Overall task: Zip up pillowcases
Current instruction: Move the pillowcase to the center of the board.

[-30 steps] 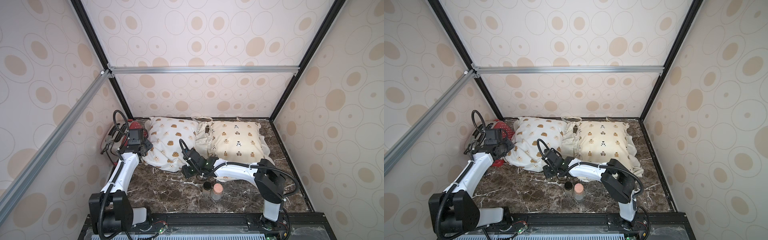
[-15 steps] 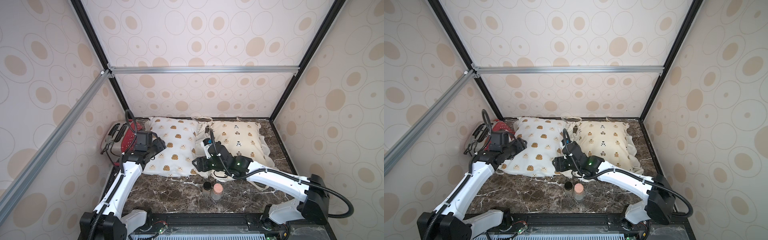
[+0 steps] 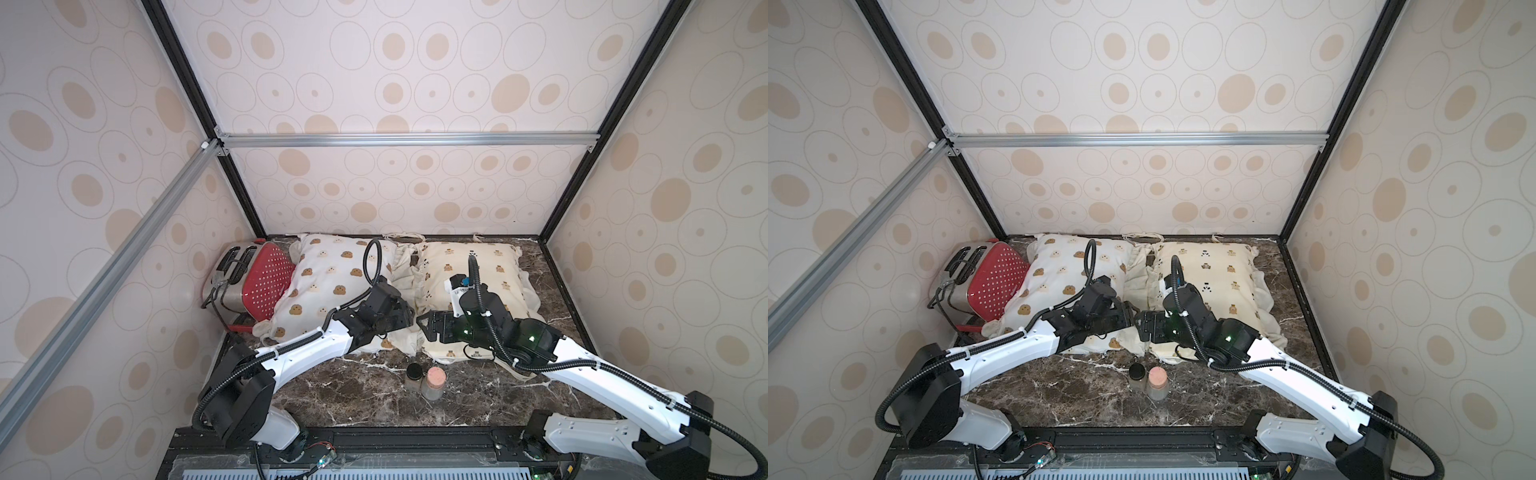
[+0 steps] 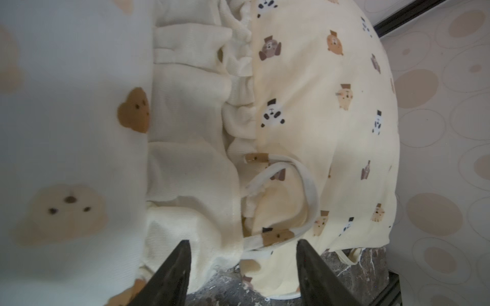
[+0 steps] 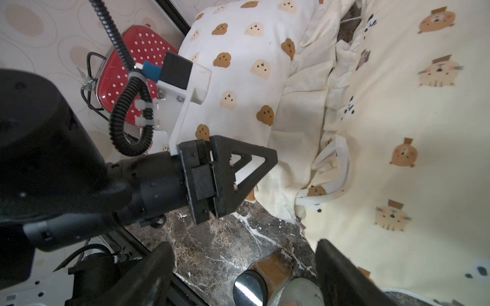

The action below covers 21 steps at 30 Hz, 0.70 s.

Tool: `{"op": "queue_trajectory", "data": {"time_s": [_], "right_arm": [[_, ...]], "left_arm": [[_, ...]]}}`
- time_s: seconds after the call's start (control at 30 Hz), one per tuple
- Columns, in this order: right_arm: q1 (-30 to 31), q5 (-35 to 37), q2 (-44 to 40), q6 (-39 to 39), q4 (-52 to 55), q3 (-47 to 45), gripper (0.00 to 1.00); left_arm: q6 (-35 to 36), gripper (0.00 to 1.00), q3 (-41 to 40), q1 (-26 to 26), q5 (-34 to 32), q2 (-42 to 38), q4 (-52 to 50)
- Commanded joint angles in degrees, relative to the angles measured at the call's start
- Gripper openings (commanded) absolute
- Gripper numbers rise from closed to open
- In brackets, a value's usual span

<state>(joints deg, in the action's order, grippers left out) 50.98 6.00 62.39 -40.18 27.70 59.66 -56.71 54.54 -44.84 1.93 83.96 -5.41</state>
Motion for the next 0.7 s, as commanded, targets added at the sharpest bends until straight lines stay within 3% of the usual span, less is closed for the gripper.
{"op": "queue_trajectory", "data": {"time_s": [0.0, 0.13, 0.4, 0.67], "right_arm": [[-0.3, 1.9, -2.4, -2.0, 2.4, 0.5, 0.89], [-0.3, 1.4, -4.9, -2.0, 0.4, -0.2, 0.92], [-0.4, -1.5, -8.4, -1.7, -2.4, 0.2, 0.99], [-0.4, -2.3, -11.0, -1.6, -3.9, -0.8, 1.00]], "left_arm": [[-3.5, 0.60, -0.4, -2.7, -3.5, -0.8, 6.9], [-3.5, 0.59, -1.5, -5.5, -2.7, -0.2, 8.8], [4.2, 0.61, 0.1, -8.0, 4.0, 6.2, 6.8], [4.9, 0.57, 1.4, -8.0, 3.0, 12.4, 6.8]]}}
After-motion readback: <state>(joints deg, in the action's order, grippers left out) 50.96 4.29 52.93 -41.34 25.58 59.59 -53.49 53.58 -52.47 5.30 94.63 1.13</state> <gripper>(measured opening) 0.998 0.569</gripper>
